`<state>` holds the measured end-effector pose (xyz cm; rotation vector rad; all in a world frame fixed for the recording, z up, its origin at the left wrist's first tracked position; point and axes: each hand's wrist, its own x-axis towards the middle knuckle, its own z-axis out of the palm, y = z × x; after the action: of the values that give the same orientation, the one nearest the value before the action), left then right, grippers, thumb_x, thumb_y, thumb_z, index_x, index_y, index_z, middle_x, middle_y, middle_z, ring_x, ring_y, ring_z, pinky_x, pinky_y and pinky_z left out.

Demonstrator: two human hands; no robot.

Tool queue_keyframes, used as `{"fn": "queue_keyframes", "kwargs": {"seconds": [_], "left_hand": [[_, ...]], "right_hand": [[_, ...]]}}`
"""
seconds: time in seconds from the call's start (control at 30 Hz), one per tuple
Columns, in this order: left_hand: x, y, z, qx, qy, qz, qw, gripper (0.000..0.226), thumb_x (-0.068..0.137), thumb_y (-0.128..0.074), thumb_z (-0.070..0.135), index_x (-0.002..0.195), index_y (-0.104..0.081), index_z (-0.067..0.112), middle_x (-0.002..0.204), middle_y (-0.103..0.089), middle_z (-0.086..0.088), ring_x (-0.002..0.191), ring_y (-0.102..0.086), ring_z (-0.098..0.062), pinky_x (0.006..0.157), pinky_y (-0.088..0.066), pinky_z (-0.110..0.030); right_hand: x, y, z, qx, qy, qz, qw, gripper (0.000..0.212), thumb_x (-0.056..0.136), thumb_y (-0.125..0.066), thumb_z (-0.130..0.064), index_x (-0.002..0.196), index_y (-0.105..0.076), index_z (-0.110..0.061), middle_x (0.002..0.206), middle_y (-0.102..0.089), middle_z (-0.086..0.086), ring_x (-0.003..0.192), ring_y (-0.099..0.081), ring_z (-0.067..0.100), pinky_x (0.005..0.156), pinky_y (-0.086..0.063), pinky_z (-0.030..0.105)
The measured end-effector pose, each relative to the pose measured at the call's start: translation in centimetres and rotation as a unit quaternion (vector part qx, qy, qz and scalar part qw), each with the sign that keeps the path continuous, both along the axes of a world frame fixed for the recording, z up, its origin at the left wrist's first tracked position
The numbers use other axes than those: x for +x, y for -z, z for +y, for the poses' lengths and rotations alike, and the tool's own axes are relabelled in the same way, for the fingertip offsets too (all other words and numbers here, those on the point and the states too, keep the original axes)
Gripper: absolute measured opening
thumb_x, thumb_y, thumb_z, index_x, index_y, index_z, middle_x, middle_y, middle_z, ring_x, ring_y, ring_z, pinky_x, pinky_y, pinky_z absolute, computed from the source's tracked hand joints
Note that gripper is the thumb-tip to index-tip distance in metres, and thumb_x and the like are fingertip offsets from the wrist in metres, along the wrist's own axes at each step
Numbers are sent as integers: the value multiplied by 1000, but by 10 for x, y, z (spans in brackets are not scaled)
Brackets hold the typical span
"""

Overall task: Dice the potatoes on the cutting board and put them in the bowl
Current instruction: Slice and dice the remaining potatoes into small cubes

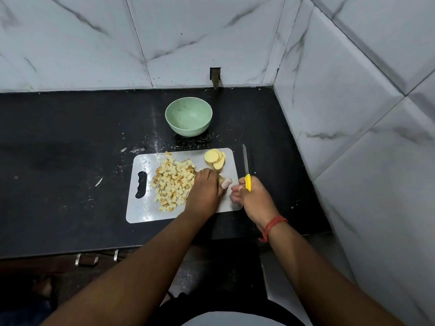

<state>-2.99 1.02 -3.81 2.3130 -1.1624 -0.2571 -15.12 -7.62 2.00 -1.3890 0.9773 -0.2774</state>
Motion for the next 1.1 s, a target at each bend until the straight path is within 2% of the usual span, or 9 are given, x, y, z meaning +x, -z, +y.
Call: {"fn": "queue_keyframes", "kwargs": {"seconds": [0.1,0.23,0.47,0.6,0.7,0.8,0.87,0.93,1.1], "left_hand": [[-1,2,5,3,23,-43,999,71,98,-24,52,137,-54,1,120,-56,-16,110,-47,-32,93,-42,-42],[1,6,9,3,29,-78,996,67,100,-29,47,138,-54,-2,117,-59,-17,107,-50,-33,93,-46,-46],[11,13,-2,-11,19,-131,991,42,99,-42,40,110,-59,3,101,-60,-15,93,-51,-31,85,-45,-44],[17,21,-6,-20,28,-172,985,24,97,-65,26,104,-58,5,96,-60,-16,90,-53,-33,88,-47,-45],[21,27,-6,-22,40,-197,979,28,101,-58,32,105,-56,5,96,-58,-15,92,-54,-35,102,-46,-49],[21,29,-6,-34,38,-207,977,25,97,-67,28,102,-56,6,95,-58,-14,91,-55,-35,102,-47,-49],[21,29,-7,-44,36,-211,976,27,99,-62,33,100,-56,6,95,-58,-14,91,-53,-33,98,-47,-47],[21,29,-6,-46,38,-213,975,32,100,-50,38,99,-56,7,94,-58,-14,90,-53,-33,96,-46,-45],[21,29,-5,-57,41,-197,978,35,101,-46,40,97,-54,6,94,-57,-14,89,-52,-32,94,-47,-45]], "right_hand": [[-10,-4,9,-2,-22,16,1000,22,96,-32,6,109,-46,-4,86,-53,13,77,-51,24,55,-44,21],[-16,-5,17,-38,-84,95,991,22,97,-34,-3,116,-45,-7,89,-61,13,68,-58,23,52,-44,32],[-13,-13,25,-93,-164,163,969,9,101,-35,-14,108,-41,-13,83,-63,10,41,-55,18,35,-36,23],[-8,-13,25,-126,-205,196,951,6,99,-36,-14,102,-40,-10,83,-63,15,41,-56,20,33,-36,22],[-4,-10,25,-137,-223,228,938,13,102,-33,-23,101,-39,-11,87,-64,22,47,-63,30,35,-43,29],[-1,-11,27,-136,-239,267,924,14,104,-31,-23,104,-36,-11,80,-66,23,50,-66,35,39,-49,36],[1,-14,29,-116,-250,288,917,13,106,-28,-23,103,-32,-11,74,-62,22,44,-59,30,35,-45,27],[3,-12,29,-135,-259,283,914,5,104,-28,-19,103,-28,-15,84,-58,18,49,-52,20,35,-40,20],[9,-9,25,-185,-281,273,901,9,102,-34,-14,105,-26,-16,101,-58,16,55,-46,11,36,-39,18]]}}
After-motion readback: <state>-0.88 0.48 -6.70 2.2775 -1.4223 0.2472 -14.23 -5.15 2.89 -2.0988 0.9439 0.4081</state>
